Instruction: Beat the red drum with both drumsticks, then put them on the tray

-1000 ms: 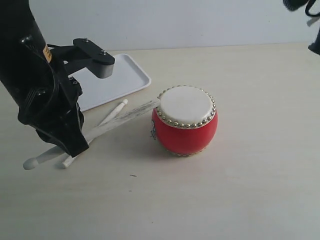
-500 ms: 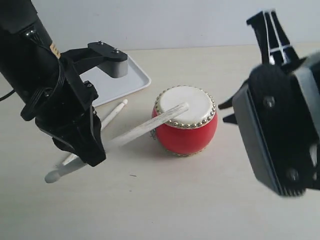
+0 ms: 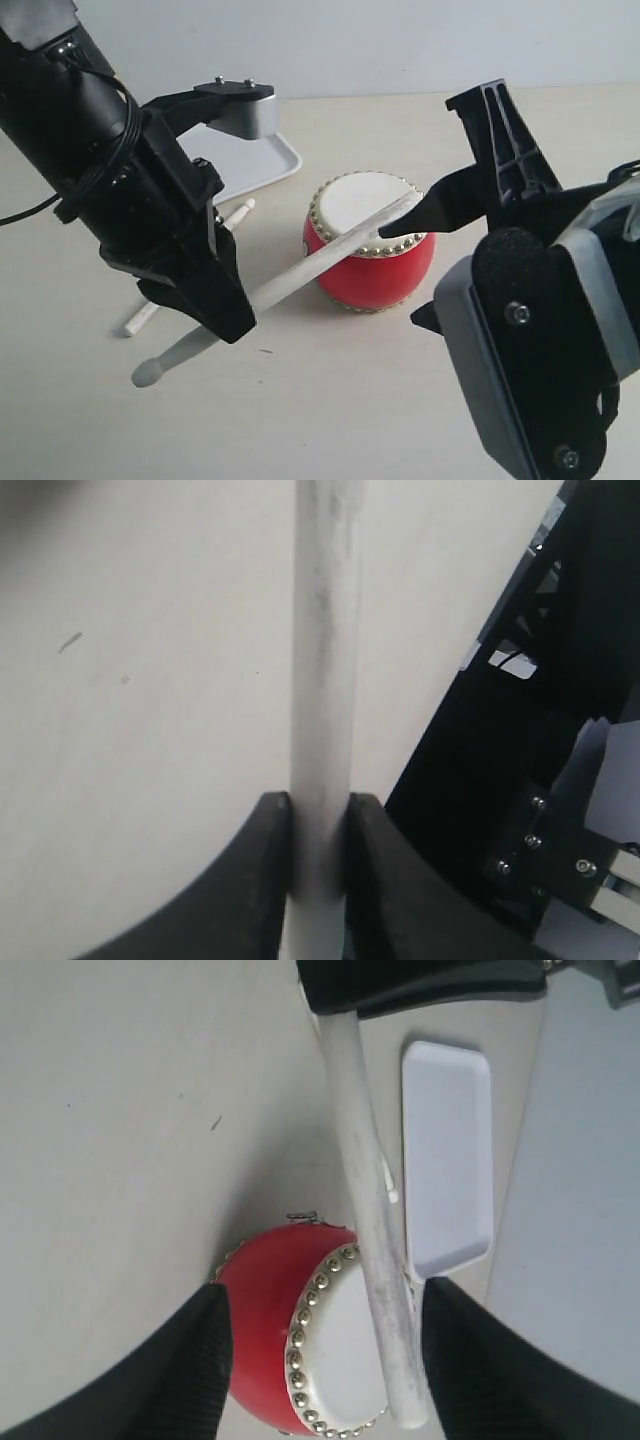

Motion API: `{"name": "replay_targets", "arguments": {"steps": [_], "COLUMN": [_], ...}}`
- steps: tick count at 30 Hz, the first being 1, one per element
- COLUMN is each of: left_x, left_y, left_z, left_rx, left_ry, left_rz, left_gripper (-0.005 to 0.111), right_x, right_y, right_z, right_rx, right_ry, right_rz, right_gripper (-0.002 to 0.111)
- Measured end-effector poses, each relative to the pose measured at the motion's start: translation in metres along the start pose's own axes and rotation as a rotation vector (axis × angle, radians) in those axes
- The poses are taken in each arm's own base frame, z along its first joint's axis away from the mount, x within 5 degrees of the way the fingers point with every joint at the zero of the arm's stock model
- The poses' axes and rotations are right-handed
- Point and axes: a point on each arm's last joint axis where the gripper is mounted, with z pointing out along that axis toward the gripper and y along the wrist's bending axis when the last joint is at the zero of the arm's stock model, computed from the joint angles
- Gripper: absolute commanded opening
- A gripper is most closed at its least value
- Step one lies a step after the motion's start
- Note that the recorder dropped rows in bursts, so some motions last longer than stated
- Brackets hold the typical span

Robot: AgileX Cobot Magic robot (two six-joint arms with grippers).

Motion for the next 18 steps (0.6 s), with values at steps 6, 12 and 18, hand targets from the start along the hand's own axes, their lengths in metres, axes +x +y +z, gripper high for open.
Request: {"name": "replay_targets", "arguments": {"steps": [6, 12, 18], "left_x": [-0.002, -0.004, -0.004], "left_y": [-0.006, -0.02, -0.021], "left_z": [0.001, 0.007, 0.007], "left_rx": [0.04, 0.061, 0.062], "left_ry": [-0.015, 0.0, 0.001], "left_rz": [-0.006, 0.033, 0.002], "left_gripper": [0.0, 0.0, 0.0], "right_x": [0.003, 0.009, 0.01], "right_y": [-0.001, -0.006, -0.005], "right_z": [0.014, 0.036, 0.046], "right_rx": [-0.019, 0.004, -0.003], "right_ry": [0.049, 0.131, 0.148], "right_rz": [-0.041, -0.056, -0.059], "right_gripper": [0.054, 0.049, 0.043]}}
